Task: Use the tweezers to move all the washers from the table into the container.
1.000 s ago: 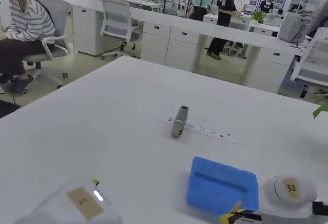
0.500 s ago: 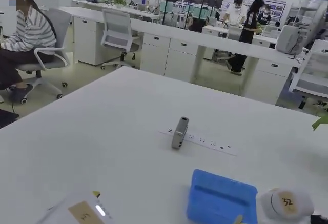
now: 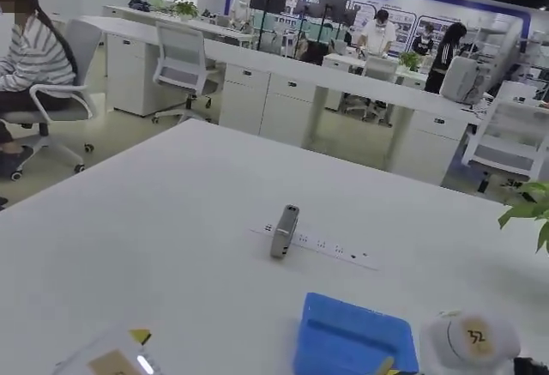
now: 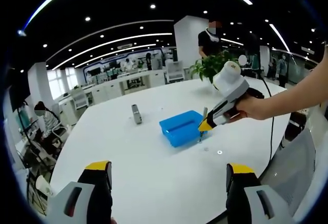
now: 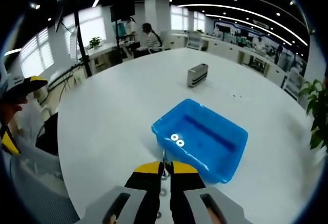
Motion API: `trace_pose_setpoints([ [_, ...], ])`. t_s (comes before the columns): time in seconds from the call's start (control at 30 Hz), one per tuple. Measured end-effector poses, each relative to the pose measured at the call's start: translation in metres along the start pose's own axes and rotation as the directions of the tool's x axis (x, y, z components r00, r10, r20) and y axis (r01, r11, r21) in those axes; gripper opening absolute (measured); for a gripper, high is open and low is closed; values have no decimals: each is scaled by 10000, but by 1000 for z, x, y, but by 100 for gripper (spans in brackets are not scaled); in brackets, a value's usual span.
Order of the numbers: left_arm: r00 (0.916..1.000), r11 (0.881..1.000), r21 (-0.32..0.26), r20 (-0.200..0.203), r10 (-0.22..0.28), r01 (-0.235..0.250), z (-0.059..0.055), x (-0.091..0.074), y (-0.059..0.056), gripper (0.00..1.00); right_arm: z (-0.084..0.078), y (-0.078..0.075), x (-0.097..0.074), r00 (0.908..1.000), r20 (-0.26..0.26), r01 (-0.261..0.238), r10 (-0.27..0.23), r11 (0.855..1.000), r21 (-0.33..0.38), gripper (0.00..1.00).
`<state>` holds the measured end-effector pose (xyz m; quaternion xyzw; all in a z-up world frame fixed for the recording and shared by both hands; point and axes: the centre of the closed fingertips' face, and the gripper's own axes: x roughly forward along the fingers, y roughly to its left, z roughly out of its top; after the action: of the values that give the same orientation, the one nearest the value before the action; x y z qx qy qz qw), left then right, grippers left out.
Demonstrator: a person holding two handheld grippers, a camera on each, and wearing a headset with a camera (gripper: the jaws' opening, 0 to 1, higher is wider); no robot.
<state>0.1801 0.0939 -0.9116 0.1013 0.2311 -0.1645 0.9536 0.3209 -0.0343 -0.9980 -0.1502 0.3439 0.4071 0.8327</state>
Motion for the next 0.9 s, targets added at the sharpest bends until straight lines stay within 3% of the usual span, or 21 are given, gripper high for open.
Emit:
trace_pose_setpoints([
  [0.57,9998,9999,-73,-176,123,-124,-5,-1,3,93,39,-3,-15,9970,766,-105,125,9996,-269,1],
  [0.9,9993,9998,-62,-314,203,-205,-8,-1,4,94,55,-22,-13,9938,1105,129,-119,9999,-82,1],
])
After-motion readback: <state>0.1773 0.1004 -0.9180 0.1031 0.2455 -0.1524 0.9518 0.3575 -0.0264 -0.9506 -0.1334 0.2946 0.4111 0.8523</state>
